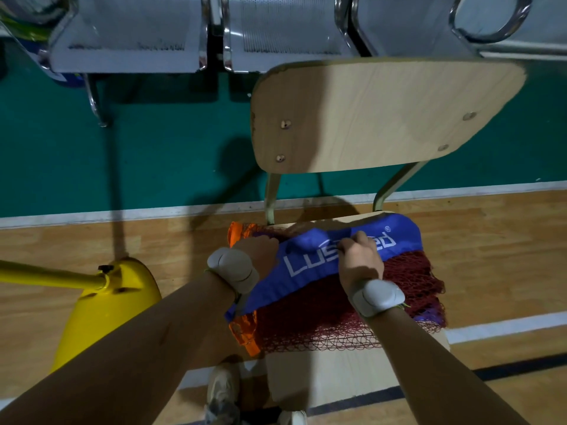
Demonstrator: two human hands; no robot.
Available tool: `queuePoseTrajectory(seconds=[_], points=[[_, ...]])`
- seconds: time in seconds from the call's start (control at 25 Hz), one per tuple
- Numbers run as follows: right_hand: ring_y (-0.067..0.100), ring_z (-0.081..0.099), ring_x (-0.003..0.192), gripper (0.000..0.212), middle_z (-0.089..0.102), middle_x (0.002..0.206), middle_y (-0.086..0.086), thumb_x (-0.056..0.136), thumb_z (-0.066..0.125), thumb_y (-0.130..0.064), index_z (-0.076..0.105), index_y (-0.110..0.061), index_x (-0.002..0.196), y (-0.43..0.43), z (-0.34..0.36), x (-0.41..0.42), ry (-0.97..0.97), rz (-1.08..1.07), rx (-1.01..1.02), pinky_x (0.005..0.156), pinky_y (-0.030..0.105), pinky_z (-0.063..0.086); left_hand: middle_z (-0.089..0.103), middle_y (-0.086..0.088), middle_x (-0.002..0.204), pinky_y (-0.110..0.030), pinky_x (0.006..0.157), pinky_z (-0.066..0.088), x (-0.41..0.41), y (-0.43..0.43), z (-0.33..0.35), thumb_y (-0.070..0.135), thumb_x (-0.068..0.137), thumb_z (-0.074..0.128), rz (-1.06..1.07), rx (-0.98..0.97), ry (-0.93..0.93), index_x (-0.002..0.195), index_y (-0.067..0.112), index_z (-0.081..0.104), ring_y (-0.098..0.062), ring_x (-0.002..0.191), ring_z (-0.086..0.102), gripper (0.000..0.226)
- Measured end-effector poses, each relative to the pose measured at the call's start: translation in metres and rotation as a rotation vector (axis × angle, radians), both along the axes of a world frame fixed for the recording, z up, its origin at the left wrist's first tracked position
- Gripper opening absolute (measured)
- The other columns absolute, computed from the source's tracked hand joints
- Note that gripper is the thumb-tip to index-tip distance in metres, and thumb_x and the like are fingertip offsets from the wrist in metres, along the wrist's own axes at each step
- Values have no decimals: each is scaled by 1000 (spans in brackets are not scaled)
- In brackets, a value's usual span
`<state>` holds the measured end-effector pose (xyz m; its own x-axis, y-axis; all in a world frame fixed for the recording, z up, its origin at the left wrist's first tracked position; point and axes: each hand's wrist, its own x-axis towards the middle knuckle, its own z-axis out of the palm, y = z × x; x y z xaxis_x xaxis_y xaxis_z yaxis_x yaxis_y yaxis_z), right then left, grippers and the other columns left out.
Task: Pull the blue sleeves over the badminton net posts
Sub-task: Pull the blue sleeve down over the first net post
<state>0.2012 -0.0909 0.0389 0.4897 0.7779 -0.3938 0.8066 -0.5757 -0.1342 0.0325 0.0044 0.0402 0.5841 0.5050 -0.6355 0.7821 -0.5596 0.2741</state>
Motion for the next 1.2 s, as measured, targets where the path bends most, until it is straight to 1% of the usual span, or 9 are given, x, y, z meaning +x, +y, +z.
queuePoseTrajectory(seconds=[0.24,0.4,0.52,0.6,0.68,0.76,0.84,1.04,1.2], points=[[34,53,102,19,45,118,12,94,44,-16,56,-7,106,-7,52,-5,110,69,107,72,36,40,53,-16,127,-42,96,46,18,-8,37,19,97,42,-28,45,-107,124,7,46,-31,111,54,30],[34,55,88,8,49,107,9,90,47,-12,54,-8,92,-20,79,-17,165,159,217,65,37,41,44,-12,137,-43,104,37,25,-20,69,16,97,40,4,138,-224,139,9,31,-32,123,45,43],[34,55,82,6,49,103,8,90,47,-9,53,-9,90,-31,94,-24,208,234,252,69,43,48,57,-14,117,-43,97,41,27,-27,85,18,94,45,-6,133,-255,115,8,50,-31,107,53,23],[33,54,88,8,49,107,9,90,46,-12,53,-9,94,-40,108,-26,230,266,253,72,43,48,60,-17,99,-38,79,45,23,-36,98,12,94,43,1,90,-228,93,8,50,-29,85,54,8],[31,54,98,15,49,113,9,90,49,-17,51,-10,103,-47,115,-29,253,279,229,76,39,47,58,-18,97,-34,70,38,17,-45,110,6,92,41,8,73,-219,87,10,43,-25,78,48,7],[30,51,111,38,47,125,8,87,56,-23,44,-14,122,-50,121,-31,288,273,142,84,37,46,57,-16,104,-35,74,38,9,-53,122,1,89,43,2,58,-215,88,13,42,-29,87,52,12],[30,48,120,59,43,136,9,86,58,-26,32,-20,138,-53,131,-36,307,291,73,92,38,46,55,-13,116,-36,84,40,1,-63,137,1,88,45,34,69,-239,102,14,51,-30,103,53,19],[31,55,115,40,58,128,12,91,43,-13,52,-22,129,-51,155,-63,255,370,113,90,33,43,57,-10,122,-26,84,36,-22,-84,178,10,91,45,159,96,-332,123,15,50,-28,109,54,33],[22,51,117,36,55,132,9,93,40,-8,56,-13,126,-50,184,-85,290,424,194,91,22,35,55,-14,110,-34,77,38,-42,-91,189,13,91,43,401,66,-357,120,9,42,-31,95,54,30]])
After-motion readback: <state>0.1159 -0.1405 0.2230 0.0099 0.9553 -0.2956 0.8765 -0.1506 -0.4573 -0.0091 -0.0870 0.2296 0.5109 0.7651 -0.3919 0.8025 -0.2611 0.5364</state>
